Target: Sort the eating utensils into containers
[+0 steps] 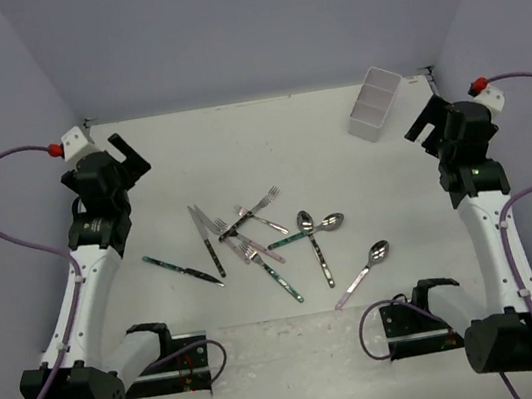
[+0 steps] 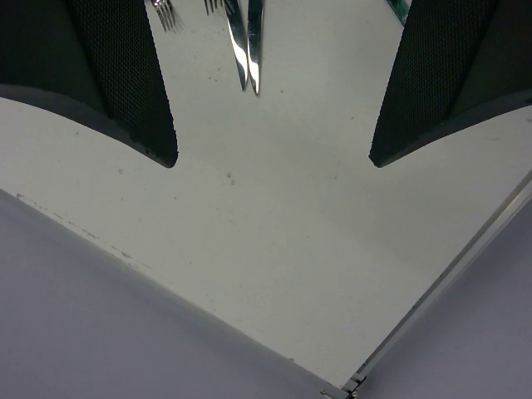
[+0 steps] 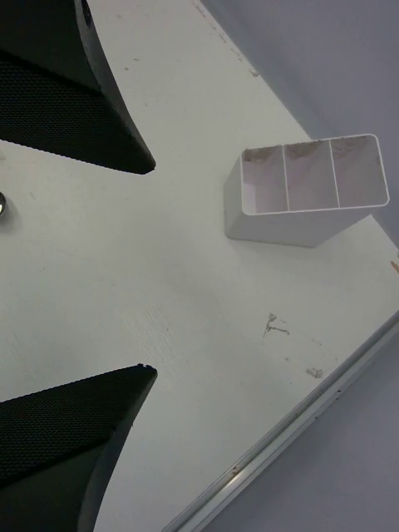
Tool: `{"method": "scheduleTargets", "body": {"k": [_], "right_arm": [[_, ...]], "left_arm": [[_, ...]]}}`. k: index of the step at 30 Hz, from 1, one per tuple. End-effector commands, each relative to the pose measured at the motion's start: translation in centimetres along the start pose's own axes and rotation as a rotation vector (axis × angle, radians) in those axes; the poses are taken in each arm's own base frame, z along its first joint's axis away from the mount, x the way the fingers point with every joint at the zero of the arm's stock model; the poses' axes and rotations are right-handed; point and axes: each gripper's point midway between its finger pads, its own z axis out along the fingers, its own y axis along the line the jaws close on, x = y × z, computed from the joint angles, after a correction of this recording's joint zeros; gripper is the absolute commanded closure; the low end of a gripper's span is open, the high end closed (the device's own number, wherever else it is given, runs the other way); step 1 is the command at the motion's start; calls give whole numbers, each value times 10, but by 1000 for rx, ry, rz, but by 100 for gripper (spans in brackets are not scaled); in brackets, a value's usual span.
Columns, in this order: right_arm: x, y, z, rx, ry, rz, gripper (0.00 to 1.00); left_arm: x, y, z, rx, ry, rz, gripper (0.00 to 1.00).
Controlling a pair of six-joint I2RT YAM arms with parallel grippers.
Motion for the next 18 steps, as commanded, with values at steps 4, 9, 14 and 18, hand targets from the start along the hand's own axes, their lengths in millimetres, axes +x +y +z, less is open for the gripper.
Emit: {"method": "scheduleTargets", "body": {"k": [4,9,14,18], "right_arm": [[-6,3,-23,-48,-41,30,1],[38,-3,-29,-36,124,105,1],[121,-24,-44,34,340,146,1],[192,-26,-70,127,511,86,1]], "left_arm": [[-18,-9,-2,40,-58,-41,0],[-8,-13,5,58,-29,-34,0],[6,-15,12,68,8,-23,0],[13,-18,16,78,30,-14,0]]}}
